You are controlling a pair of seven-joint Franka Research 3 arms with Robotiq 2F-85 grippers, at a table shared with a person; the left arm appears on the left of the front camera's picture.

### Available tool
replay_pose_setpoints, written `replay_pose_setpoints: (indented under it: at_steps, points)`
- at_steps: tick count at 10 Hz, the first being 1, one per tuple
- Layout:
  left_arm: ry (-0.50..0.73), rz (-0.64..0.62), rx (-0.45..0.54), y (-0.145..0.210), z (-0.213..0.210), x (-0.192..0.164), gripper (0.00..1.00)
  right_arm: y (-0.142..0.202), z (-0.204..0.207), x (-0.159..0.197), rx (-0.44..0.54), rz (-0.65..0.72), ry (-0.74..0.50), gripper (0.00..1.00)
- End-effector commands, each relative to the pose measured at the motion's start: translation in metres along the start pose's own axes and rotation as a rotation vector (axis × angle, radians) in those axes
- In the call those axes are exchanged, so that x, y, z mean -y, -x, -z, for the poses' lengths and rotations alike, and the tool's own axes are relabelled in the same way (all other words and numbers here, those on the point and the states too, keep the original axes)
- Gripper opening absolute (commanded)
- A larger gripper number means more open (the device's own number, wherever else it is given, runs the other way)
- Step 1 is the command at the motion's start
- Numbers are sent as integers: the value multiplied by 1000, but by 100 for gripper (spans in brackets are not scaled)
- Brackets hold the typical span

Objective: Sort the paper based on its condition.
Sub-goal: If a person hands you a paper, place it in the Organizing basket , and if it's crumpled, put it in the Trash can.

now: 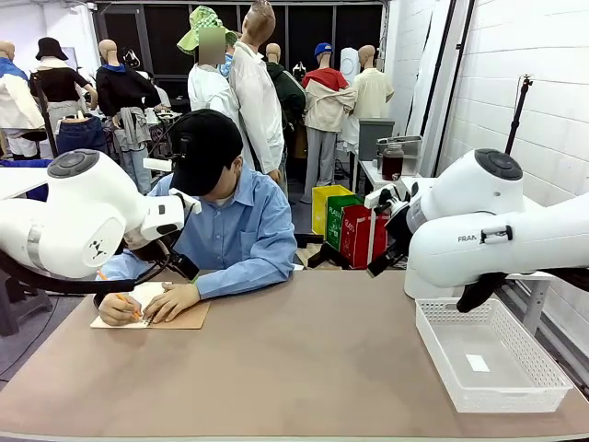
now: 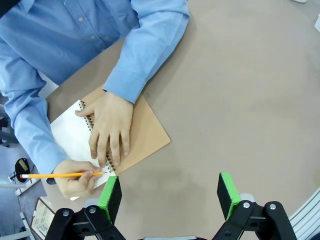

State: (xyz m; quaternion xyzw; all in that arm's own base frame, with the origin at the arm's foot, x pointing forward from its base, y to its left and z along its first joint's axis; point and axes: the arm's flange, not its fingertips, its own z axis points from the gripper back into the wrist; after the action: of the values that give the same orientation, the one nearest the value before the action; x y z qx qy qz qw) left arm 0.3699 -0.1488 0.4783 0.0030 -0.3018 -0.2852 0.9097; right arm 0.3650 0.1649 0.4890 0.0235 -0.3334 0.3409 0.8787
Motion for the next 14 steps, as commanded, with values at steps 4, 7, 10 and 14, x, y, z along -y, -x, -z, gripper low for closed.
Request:
replay_pose_setpoints:
  at_steps: [4, 7, 10, 14]
  points:
    - [8, -39, 63, 1, -32, -12, 100, -2, -30, 7, 71, -29, -53, 100]
    - [24, -56, 72, 2, -51, -15, 100, -5, -40, 9, 75, -18, -53, 100]
    - [26, -56, 44, 4, -63, -14, 100, -11, -46, 8, 53, -19, -50, 100]
    - [15, -60, 41, 4, -70, -11, 100, -10, -47, 6, 60, -21, -47, 100]
